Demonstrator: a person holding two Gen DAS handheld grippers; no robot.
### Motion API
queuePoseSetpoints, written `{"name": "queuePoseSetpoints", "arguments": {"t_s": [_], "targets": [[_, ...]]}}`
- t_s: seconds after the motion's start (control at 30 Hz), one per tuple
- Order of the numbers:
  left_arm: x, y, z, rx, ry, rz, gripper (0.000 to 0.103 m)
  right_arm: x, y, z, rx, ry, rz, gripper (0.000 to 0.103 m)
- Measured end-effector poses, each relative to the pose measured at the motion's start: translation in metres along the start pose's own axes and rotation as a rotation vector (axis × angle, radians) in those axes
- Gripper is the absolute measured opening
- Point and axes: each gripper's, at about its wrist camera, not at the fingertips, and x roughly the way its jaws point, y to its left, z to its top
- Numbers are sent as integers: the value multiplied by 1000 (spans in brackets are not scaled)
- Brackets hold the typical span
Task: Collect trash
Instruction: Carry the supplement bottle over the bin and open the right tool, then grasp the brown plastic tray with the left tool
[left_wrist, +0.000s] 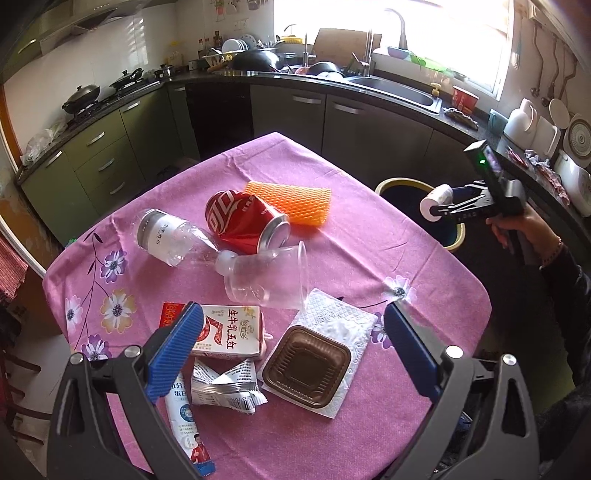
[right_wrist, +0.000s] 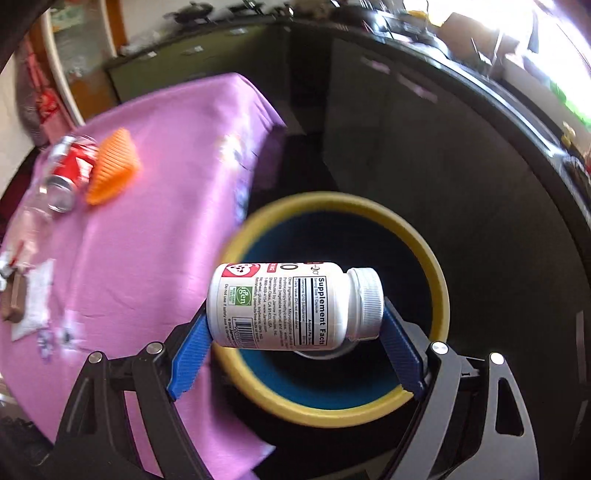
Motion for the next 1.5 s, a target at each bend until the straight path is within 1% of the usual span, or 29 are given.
{"name": "queuePoseSetpoints", "arguments": {"t_s": [0.17, 0.27, 0.47, 0.6, 0.63, 0.77, 0.83, 0.9, 0.93, 1.0, 1.1, 1.17, 1.43, 1.5], "targets": [[0, -3, -2, 8, 14, 5, 94, 39, -17, 2, 32, 69, -35, 84], [2, -8, -5, 28, 30, 3, 94, 51, -23, 3, 61, 91, -44, 85], [11, -24, -14, 82, 57, -52, 94, 29, -19, -4, 71, 43, -16, 85], [23, -37, -26, 135, 93, -94, 94, 9, -4, -4, 56, 11, 3, 85], [27, -41, -30, 152, 106, -116, 94, 3, 0, -5, 51, -1, 6, 85], [40, -50, -42, 183, 143, -157, 93, -14, 12, -11, 25, -29, 29, 85], [48, -53, -46, 200, 165, -173, 89, -19, 20, -14, 6, -34, 41, 85], [56, -55, -49, 214, 195, -186, 73, -22, 28, -14, -7, -38, 51, 85], [62, -54, -50, 210, 215, -191, 70, -23, 31, -15, -13, -41, 54, 85], [72, -53, -52, 205, 245, -198, 55, -25, 40, -14, -24, -48, 60, 85], [86, -51, -56, 194, 285, -190, 45, -29, 45, -15, -29, -68, 70, 85], [91, -49, -57, 190, 293, -185, 40, -32, 49, -15, -32, -73, 78, 85], [90, -39, -56, 152, 279, -185, 36, -26, 53, -10, -51, -67, 92, 85], [88, -35, -55, 145, 273, -183, 32, -25, 55, -10, -58, -64, 92, 85]]}}
